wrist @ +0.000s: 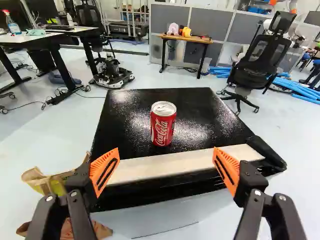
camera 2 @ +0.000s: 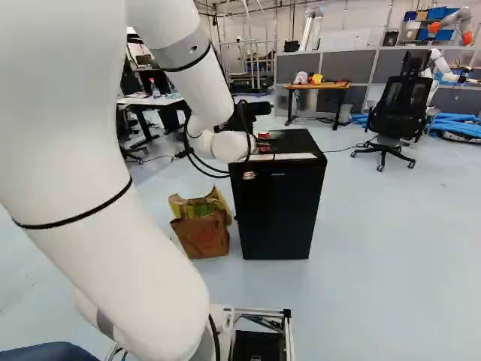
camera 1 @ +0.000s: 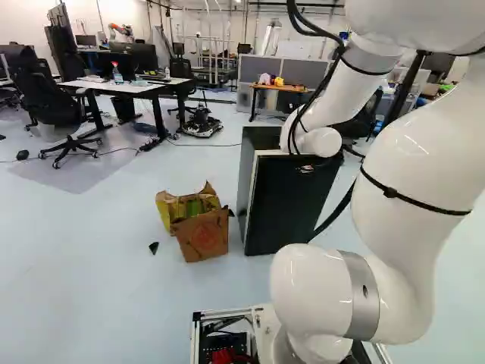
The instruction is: Grab a drink from the fridge
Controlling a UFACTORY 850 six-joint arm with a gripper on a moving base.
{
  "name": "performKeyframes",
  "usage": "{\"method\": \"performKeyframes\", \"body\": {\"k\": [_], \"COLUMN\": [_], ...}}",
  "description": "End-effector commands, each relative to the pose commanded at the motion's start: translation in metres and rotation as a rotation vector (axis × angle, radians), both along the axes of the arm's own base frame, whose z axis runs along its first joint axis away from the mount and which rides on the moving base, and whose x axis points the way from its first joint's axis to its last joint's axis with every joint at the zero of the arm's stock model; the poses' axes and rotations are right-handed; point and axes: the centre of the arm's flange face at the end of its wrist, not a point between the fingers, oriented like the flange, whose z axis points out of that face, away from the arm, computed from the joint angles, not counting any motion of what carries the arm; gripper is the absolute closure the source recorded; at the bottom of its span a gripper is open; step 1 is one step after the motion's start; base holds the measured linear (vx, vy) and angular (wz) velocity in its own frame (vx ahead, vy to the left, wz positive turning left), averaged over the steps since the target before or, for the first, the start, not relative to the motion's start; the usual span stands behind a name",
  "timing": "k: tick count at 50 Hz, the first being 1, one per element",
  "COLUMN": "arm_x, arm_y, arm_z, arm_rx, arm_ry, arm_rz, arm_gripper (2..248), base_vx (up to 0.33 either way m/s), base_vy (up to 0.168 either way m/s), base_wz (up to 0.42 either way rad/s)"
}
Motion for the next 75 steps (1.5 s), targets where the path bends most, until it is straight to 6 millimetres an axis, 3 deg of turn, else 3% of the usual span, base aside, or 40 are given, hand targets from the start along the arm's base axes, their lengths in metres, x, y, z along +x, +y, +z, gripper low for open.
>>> {"method": "performKeyframes", "body": {"k": [18, 44, 75], "arm_x": [0.021, 0.061, 0.088], "arm_y": [-0.002, -0.005, -0.018], "arm_z": [-0.002, -0.024, -0.051], "arm_rx": [-0.004, -0.004, -0.004], "arm_ry": [-0.030, -0.072, -0.126], "arm_rz": [0.011, 0.031, 0.027], "arm_gripper": [3, 3, 3], "base_vx": [0.000, 0.000, 0.000], "base_vy": [0.000, 0.000, 0.000], "base_wz": [0.000, 0.000, 0.000]}}
